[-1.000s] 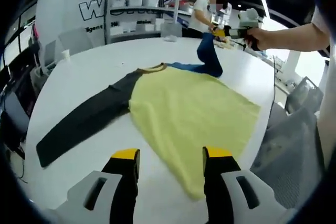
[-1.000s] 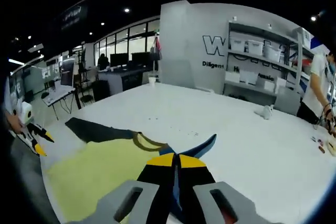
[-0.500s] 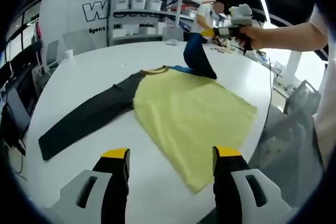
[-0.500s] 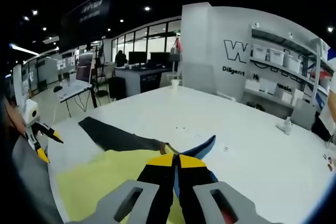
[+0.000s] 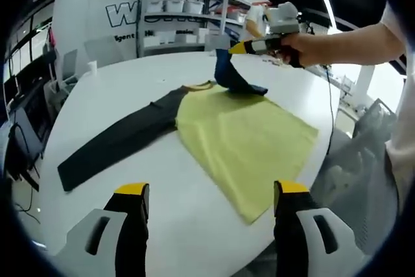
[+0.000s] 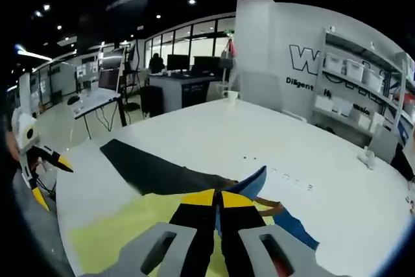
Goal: Fold the garment on the visible template until the final outline fits inside the template.
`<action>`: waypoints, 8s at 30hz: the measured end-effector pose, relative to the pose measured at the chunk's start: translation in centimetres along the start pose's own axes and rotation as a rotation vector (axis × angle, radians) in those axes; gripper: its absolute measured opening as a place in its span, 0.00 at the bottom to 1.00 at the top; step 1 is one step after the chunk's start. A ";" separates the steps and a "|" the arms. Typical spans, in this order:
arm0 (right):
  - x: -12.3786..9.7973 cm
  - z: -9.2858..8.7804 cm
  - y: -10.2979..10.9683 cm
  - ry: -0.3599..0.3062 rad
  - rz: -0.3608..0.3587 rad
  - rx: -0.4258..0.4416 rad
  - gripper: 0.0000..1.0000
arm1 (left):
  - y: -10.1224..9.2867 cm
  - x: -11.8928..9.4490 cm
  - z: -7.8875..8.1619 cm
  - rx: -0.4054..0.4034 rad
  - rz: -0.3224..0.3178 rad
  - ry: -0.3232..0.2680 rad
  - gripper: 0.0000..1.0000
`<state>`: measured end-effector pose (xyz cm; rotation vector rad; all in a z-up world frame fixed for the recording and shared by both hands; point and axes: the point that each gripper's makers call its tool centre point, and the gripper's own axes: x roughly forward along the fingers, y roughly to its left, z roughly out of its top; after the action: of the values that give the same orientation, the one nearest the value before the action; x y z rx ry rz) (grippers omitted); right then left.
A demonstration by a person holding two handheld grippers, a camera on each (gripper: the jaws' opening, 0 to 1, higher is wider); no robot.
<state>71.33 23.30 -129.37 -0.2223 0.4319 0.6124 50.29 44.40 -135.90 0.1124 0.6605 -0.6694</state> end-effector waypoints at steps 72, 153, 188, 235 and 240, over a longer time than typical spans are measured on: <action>3.4 -11.2 0.1 0.218 0.082 -0.116 0.00 | 0.1 0.3 -0.2 -0.056 0.039 0.030 0.85; -3.2 -18.6 -10.8 0.307 -0.087 0.011 0.03 | 22.0 0.7 -3.1 -0.470 0.382 -0.021 0.71; -5.1 -10.2 -2.0 0.033 0.262 0.041 0.16 | 24.5 2.0 -4.3 -0.629 0.462 -0.037 0.28; -9.8 -8.9 -0.3 -0.050 0.263 0.056 0.15 | 22.6 -1.1 10.3 -0.424 0.410 -0.251 0.02; -10.3 -9.2 -0.5 -0.057 0.261 0.064 0.17 | 21.1 -0.4 14.9 -0.369 0.362 -0.306 0.02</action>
<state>61.13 14.66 -132.83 -0.0870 0.4283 0.8569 70.76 56.69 -126.16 -0.2058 0.4423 -0.2013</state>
